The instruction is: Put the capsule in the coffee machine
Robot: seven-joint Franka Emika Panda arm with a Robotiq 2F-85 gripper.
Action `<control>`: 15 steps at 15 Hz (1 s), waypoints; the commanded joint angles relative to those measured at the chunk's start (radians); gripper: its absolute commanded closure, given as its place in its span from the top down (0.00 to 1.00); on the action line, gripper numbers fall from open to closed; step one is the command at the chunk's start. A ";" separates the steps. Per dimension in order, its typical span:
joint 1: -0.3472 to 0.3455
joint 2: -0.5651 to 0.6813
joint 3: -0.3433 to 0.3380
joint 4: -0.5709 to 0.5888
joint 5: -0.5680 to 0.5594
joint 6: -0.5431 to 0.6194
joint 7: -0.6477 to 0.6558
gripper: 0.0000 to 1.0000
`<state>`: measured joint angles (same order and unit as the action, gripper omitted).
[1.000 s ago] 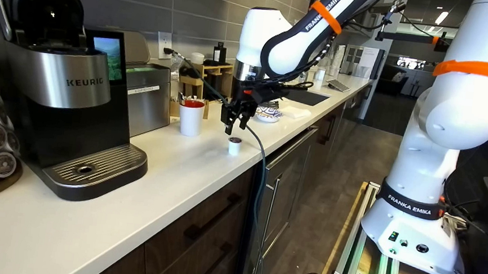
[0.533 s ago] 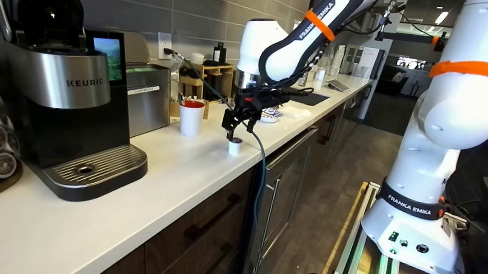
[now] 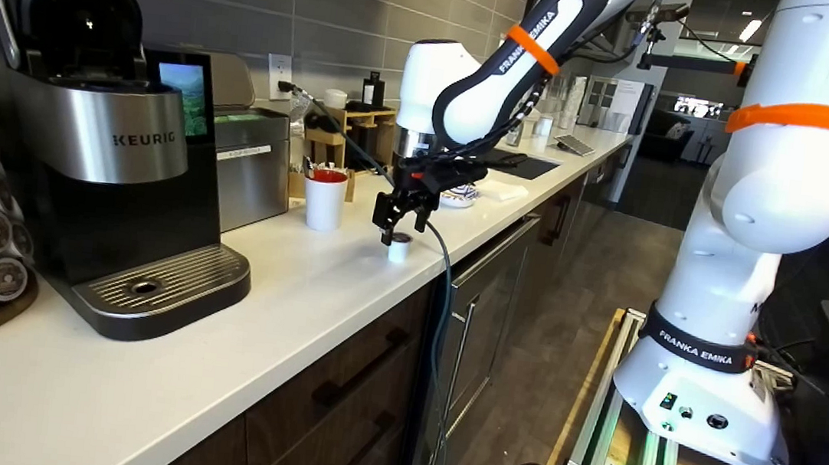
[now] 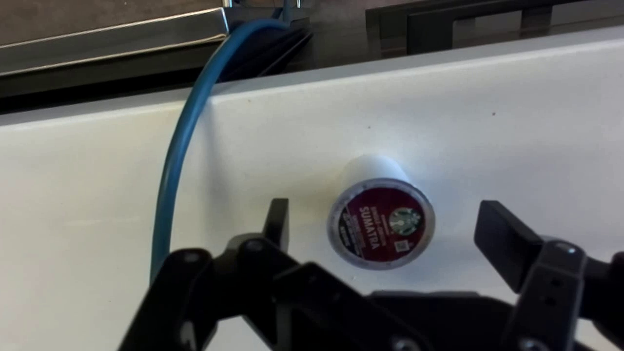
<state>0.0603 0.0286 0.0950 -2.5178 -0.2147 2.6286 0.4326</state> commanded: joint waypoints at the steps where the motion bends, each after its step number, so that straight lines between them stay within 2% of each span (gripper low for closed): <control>1: 0.016 0.037 -0.008 0.023 0.016 0.002 0.012 0.91; 2: 0.017 0.042 -0.009 0.027 0.017 0.001 0.013 0.86; 3: 0.018 0.047 -0.011 0.029 0.017 0.003 0.012 0.87; 4: 0.018 0.052 -0.013 0.032 0.020 0.003 0.010 0.81; 5: 0.018 0.055 -0.014 0.035 0.020 0.004 0.011 0.82; 6: 0.018 0.059 -0.016 0.038 0.019 0.004 0.013 0.78; 9: 0.019 0.068 -0.025 0.046 0.014 0.014 0.024 0.79; 12: 0.020 0.073 -0.031 0.052 0.015 0.013 0.031 0.75; 14: 0.021 0.074 -0.033 0.057 0.017 0.009 0.031 0.60; 15: 0.022 0.074 -0.033 0.058 0.016 0.007 0.032 0.43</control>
<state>0.0640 0.0860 0.0757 -2.4719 -0.2111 2.6298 0.4501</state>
